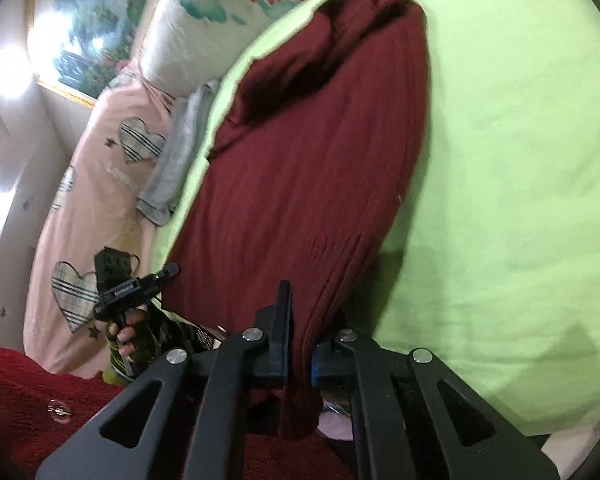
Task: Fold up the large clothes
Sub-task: 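Grasp the folded sweater's edge with both grippers and lift it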
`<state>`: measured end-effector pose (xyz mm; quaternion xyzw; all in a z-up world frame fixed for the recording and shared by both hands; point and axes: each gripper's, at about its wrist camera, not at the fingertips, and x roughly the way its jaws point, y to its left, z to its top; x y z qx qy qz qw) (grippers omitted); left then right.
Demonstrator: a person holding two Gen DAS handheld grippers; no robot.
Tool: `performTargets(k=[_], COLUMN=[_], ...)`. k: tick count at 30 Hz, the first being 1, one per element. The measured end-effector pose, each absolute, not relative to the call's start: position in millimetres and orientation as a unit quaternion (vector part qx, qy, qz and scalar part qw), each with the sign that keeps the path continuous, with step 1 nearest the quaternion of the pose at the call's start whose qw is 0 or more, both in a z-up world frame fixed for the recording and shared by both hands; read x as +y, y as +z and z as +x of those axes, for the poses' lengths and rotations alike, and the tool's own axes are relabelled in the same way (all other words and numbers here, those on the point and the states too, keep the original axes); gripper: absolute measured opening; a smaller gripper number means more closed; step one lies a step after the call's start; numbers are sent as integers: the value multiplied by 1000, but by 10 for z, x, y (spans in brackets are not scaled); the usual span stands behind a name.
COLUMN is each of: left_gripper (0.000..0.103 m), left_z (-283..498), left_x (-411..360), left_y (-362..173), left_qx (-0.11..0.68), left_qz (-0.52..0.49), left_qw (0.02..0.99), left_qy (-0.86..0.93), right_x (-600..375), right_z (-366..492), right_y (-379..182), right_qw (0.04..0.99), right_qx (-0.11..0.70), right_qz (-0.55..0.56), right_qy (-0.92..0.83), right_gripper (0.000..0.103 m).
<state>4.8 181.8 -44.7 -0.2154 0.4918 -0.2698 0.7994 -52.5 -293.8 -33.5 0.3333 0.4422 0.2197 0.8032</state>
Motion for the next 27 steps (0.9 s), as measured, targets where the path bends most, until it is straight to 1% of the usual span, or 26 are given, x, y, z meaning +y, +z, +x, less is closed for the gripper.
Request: performTargets(k=[9, 15, 19, 22, 27], left_gripper=[6, 6, 6, 6, 6], left_z=[235, 759, 1209, 1633, 2359], left_x=[1865, 1682, 1532, 1420, 1279], left_y=[168, 585, 728, 783, 674], left_qx=[415, 363, 349, 346, 357], left_qz=[-236, -243, -236, -226, -234], left_qw=[839, 858, 868, 874, 873], left_qy=[-262, -270, -263, -255, -236], right_x=[-3058, -3182, -3289, -3378, -3611], right_z=[-270, 190, 647, 1026, 1620], right_y=[228, 581, 697, 702, 571], right_qw=[825, 842, 852, 858, 857], right_qx=[339, 294, 282, 287, 307], right_qz=[367, 361, 354, 352, 362], right_qy=[266, 274, 262, 241, 199], right_gripper=[6, 6, 6, 6, 6])
